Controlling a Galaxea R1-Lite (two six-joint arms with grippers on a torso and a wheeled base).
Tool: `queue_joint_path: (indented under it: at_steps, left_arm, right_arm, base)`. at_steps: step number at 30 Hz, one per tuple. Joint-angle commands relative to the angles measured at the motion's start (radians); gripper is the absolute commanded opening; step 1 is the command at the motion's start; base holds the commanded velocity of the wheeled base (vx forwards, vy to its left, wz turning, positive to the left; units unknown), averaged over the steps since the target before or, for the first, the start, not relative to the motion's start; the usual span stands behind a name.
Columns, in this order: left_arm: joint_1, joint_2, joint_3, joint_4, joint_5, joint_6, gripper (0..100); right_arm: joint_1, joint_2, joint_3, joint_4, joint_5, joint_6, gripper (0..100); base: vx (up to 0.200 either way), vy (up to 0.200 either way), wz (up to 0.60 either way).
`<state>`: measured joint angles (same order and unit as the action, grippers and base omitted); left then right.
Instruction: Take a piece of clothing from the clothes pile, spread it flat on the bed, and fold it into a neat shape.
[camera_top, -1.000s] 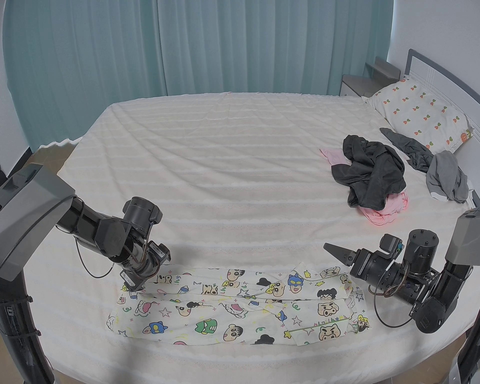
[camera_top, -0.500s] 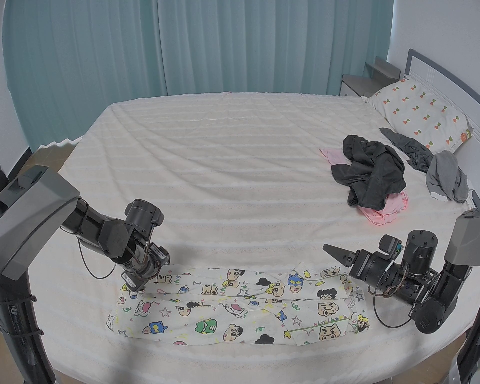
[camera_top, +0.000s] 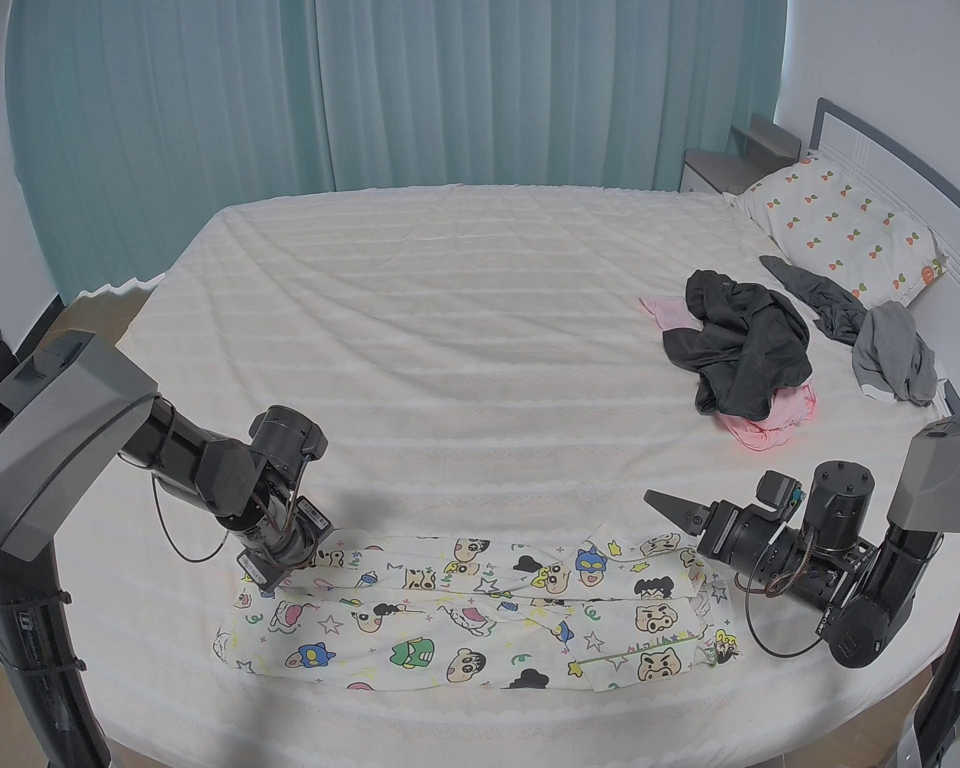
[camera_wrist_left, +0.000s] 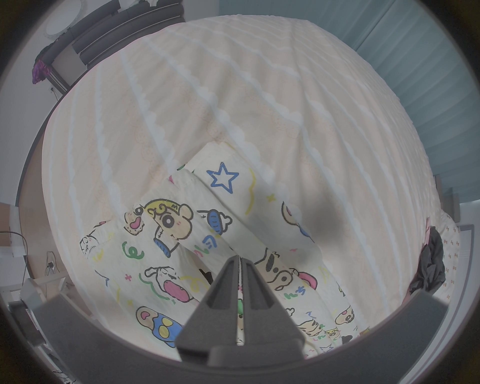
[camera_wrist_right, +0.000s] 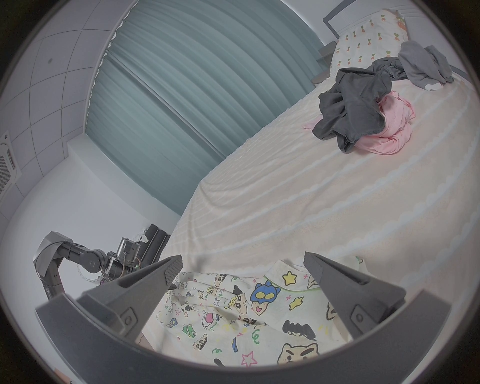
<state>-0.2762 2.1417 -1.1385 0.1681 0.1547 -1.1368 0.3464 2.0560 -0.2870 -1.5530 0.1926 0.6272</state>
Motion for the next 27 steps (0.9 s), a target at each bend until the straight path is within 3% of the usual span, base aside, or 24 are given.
queue_joint_path:
  at_steps: [1, 7, 8, 13, 18, 20, 22, 23, 27]
  left_arm:
    - [0.002, -0.028, 0.003, 0.002, 0.000, 0.000, 0]
    - [0.045, -0.066, 0.026, 0.039, 0.000, 0.045, 0]
    - [0.058, -0.077, 0.039, 0.039, -0.001, 0.055, 100]
    - [0.100, -0.131, 0.069, 0.031, -0.015, 0.081, 100]
    - [0.152, -0.149, 0.092, 0.013, -0.046, 0.172, 100]
    - [0.190, -0.175, 0.155, -0.044, -0.145, 0.275, 100]
    - [0.201, -0.177, 0.169, -0.065, -0.164, 0.307, 100]
    - [0.226, -0.177, 0.200, -0.125, -0.201, 0.391, 100]
    - [0.249, -0.166, 0.256, -0.246, -0.284, 0.542, 100]
  right_arm:
    - [0.000, 0.000, 0.000, -0.007, 0.001, 0.000, 100]
    - [0.002, 0.000, 0.000, -0.007, 0.001, 0.002, 100]
    - [0.002, 0.000, 0.000, -0.007, 0.001, 0.000, 100]
    - [0.000, 0.000, 0.000, -0.006, 0.001, 0.000, 100]
    - [0.002, 0.000, 0.000, -0.007, 0.001, 0.000, 100]
    - [0.002, 0.000, 0.002, -0.007, 0.001, 0.000, 100]
    - [0.002, 0.000, 0.002, -0.007, 0.001, 0.000, 100]
    - [0.002, 0.000, 0.002, -0.007, 0.001, 0.000, 100]
    - [0.000, 0.000, 0.002, -0.007, 0.001, 0.000, 100]
  base:
    - [0.000, 0.000, 0.00]
    - [0.000, 0.000, 0.00]
    - [0.000, 0.000, 0.00]
    - [0.000, 0.000, 0.00]
    - [0.000, 0.000, 0.00]
    - [0.000, 0.000, 0.00]
    - [0.000, 0.000, 0.00]
    - [0.000, 0.000, 0.00]
    - [0.000, 0.000, 0.00]
